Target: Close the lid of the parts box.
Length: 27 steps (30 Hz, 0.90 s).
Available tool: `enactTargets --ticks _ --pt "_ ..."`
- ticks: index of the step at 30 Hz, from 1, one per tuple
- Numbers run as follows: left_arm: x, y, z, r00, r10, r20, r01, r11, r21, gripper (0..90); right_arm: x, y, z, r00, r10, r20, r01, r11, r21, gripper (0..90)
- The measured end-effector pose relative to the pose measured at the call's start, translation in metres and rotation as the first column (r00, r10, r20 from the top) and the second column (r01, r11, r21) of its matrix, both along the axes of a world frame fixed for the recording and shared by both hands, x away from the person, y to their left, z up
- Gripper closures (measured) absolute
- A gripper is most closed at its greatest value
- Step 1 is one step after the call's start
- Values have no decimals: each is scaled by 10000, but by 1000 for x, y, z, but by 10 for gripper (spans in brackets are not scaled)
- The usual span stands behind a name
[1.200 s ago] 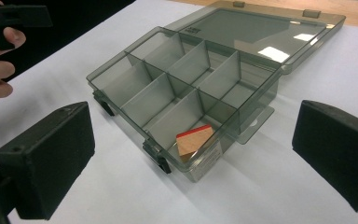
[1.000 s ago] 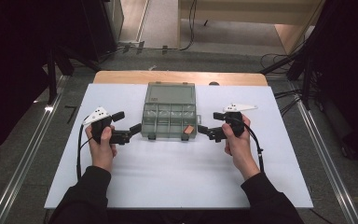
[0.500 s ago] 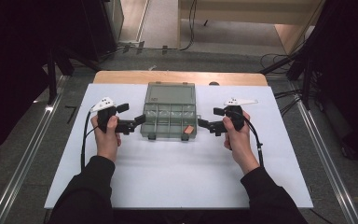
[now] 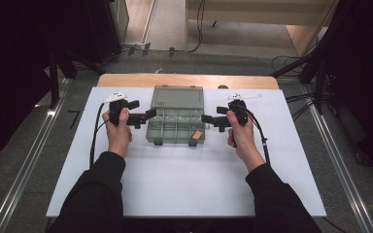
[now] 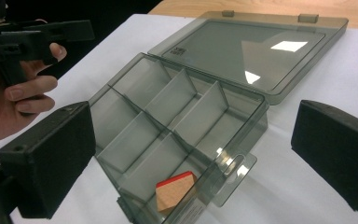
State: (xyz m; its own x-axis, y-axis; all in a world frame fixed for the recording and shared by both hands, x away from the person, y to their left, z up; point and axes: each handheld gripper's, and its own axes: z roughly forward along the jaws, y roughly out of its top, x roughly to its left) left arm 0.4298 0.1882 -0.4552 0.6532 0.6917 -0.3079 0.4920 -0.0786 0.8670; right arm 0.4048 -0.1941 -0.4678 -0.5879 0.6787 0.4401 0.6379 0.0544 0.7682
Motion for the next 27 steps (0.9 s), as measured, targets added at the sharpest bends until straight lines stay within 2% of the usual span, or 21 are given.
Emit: enactTargets --ticks 3,6,9,11,12,13,14,16,21,24,27 --pt "7 -2 -4 9995 246 -187 -244 9996 114 48 8 3 -3 9998 17 -202 -15 10000 78 0" --pt "14 -2 -8 9984 281 -498 -283 9996 -36 49 16 6 -7 9993 46 -372 -39 9998 209 10" --pt "20 -2 -10 9972 289 -683 -298 9995 -120 49 22 10 -7 9989 -266 -378 264 9996 -57 126" --pt "23 -4 -10 9955 538 -776 -540 9985 -5 84 26 14 -9 9978 -350 -570 337 9992 -229 154" --pt "25 -4 -10 9943 682 -820 -679 9977 65 124 29 15 -10 9967 -420 -688 402 9988 -261 204" --pt "27 -5 -11 9929 729 -936 -725 9973 73 137 31 16 -10 9955 -527 -787 506 9983 -286 217" --pt "29 -5 -11 9905 864 -1074 -864 9963 52 145 33 18 -11 9954 -560 -774 535 9980 -346 234" --pt "34 -6 -12 9854 1083 -1316 -1082 9941 81 191 34 19 -11 9929 -1026 -594 981 9924 -737 298" --pt "42 -9 -15 9785 1387 -1530 -1349 9902 347 310 47 16 -17 9828 -1429 -1172 1375 9891 -535 375" --pt "46 -10 -17 9748 1508 -1643 -1473 9885 332 362 53 16 -16 9805 -1519 -1249 1486 9883 -352 452" --pt "50 -11 -21 9708 1579 -1805 -1536 9874 378 388 58 19 -17 9763 -1660 -1387 1606 9858 -493 465"
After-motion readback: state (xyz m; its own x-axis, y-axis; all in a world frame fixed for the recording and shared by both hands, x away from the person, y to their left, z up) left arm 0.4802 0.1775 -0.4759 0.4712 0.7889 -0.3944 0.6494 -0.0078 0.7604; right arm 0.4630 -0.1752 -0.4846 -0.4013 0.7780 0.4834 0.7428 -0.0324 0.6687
